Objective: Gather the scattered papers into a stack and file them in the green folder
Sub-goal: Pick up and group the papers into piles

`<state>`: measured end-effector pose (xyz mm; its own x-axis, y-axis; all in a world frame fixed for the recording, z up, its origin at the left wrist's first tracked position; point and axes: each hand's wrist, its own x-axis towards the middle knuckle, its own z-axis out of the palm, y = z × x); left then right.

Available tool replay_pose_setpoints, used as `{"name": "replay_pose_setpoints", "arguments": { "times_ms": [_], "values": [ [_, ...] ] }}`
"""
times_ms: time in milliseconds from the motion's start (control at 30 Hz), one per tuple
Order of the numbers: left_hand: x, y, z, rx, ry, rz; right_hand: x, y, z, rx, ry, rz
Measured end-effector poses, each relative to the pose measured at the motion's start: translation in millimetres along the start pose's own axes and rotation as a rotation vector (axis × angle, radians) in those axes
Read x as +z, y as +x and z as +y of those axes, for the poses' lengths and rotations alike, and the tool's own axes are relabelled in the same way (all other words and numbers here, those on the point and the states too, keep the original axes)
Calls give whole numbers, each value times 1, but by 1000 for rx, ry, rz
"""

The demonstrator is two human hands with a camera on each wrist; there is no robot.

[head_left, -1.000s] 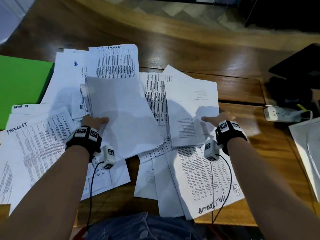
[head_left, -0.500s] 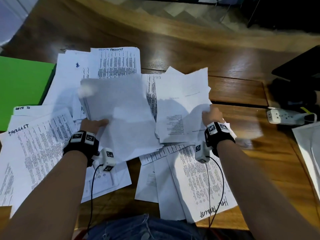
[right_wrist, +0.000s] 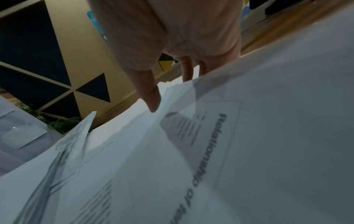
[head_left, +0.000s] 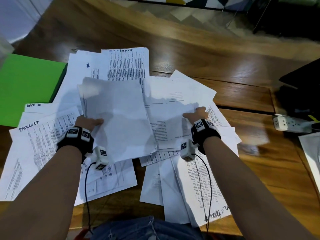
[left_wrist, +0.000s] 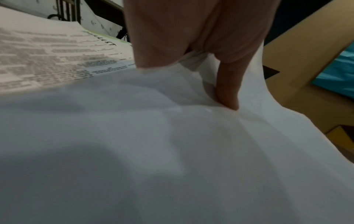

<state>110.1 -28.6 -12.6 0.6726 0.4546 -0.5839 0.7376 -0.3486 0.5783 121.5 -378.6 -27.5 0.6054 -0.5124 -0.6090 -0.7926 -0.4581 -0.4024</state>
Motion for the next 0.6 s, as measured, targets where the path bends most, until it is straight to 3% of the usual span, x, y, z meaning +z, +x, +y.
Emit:
{"name": "replay_pose_setpoints", "arguments": {
  "times_ms": [100, 300, 600],
  "values": [
    [4, 2, -2, 0, 31, -4, 1, -3, -2, 9, -8, -12],
    [13, 3, -7, 5, 31, -22, -2, -7, -2, -160, -61, 5],
    [29, -12, -12, 4, 91, -141, -98, -2, 37, -104, 153, 327]
  ]
}}
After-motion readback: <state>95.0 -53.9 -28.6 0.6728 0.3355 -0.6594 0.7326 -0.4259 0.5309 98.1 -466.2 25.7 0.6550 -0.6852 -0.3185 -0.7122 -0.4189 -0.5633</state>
